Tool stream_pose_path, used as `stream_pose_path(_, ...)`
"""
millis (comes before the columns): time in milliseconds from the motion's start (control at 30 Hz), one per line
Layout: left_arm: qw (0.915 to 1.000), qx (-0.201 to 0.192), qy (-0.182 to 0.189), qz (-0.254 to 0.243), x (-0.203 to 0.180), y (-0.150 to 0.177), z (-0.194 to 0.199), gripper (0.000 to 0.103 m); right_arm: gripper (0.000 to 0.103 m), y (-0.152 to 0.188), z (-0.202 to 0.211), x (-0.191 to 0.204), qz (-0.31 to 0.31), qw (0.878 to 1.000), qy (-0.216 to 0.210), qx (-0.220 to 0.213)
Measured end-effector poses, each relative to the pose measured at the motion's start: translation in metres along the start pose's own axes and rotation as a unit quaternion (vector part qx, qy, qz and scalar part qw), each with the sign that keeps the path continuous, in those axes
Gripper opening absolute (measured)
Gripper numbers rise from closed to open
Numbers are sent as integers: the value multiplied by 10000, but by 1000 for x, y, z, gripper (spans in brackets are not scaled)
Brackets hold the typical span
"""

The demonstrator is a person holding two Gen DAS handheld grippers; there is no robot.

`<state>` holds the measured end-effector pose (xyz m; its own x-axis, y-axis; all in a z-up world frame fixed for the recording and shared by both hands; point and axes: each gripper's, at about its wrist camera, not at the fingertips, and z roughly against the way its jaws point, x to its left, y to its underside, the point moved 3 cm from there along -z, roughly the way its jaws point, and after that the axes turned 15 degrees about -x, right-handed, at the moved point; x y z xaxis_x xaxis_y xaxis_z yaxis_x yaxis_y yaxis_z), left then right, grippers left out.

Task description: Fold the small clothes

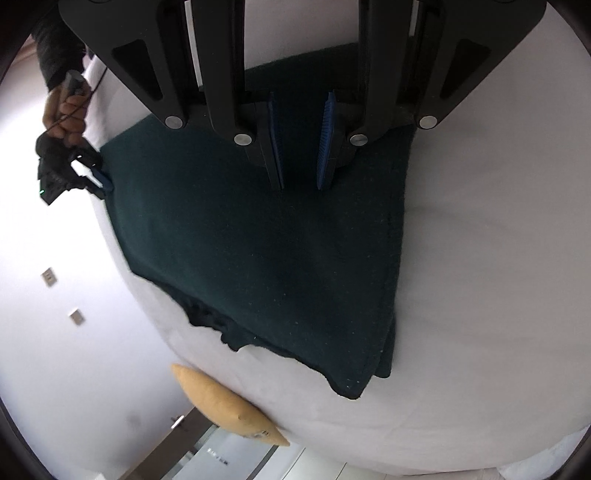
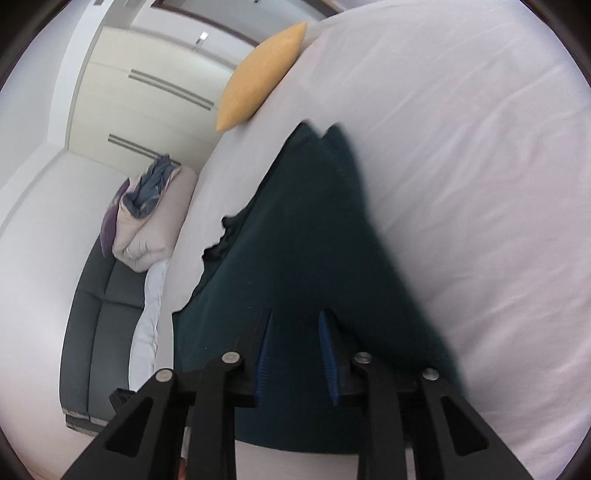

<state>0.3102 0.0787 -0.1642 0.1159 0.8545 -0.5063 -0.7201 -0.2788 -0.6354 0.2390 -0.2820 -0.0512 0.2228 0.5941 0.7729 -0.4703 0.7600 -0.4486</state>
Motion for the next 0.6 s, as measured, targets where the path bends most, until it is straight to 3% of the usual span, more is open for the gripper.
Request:
stream_pose_path(200, 9987, -84, 218, 456, 23, 4, 10, 17, 28, -15, 39, -23, -263, 9973, 479, -497)
stream_pose_path(300, 9987, -134, 149, 466, 23, 5, 10, 17, 43, -7, 49, 0, -215, 9981, 233, -519)
stream_pose_path(400, 9987, -146, 108, 469, 22, 5, 6, 17, 45, 2, 41, 36, 273, 9989, 83, -381)
stream_pose_path(467, 9982, -146, 188, 557, 25, 6, 6, 17, 47, -2, 39, 41, 417, 9972, 315, -532)
stream_pose_path(600, 9959, -151, 402, 792, 35, 9, 8, 17, 50, -17, 52, 13, 387, 9912, 1000, -775)
